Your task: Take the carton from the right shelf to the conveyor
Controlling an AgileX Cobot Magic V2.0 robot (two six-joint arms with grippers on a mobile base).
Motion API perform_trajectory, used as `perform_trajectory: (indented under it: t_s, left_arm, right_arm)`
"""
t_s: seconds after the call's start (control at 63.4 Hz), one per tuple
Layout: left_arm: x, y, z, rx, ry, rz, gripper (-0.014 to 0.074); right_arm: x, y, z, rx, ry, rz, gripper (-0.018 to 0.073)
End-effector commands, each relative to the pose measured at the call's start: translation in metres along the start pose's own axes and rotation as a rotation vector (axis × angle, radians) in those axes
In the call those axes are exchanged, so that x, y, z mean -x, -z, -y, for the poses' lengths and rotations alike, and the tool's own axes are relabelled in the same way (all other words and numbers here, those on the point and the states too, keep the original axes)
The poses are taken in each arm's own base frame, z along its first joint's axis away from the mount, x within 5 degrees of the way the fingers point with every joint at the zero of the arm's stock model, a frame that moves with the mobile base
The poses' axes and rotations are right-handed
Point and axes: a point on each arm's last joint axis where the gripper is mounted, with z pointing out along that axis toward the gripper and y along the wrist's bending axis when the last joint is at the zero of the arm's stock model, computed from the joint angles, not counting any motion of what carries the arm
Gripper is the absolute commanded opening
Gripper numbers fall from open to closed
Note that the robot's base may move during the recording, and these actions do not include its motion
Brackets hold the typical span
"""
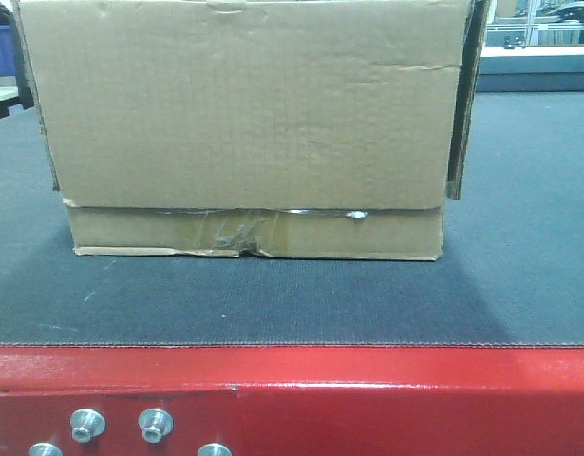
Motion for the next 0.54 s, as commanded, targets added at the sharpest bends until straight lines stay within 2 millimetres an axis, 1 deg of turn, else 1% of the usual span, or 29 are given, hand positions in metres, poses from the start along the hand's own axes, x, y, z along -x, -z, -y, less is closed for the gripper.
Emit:
perform_trajectory:
  t_s: [0.0,0.521]
  left_arm:
    - [0.0023,0.0004,-0.0002,0.002,0.000,0.022,0.0014]
    - [0.0023,0.0004,-0.0002,0.002,0.000,0.022,0.0014]
  right_arm:
    - [0.0027,0.0005,0.0006,-0.009,0.017,0.032,-0.0069]
    - [0.0027,0.0005,0.0006,-0.009,0.017,0.032,-0.0069]
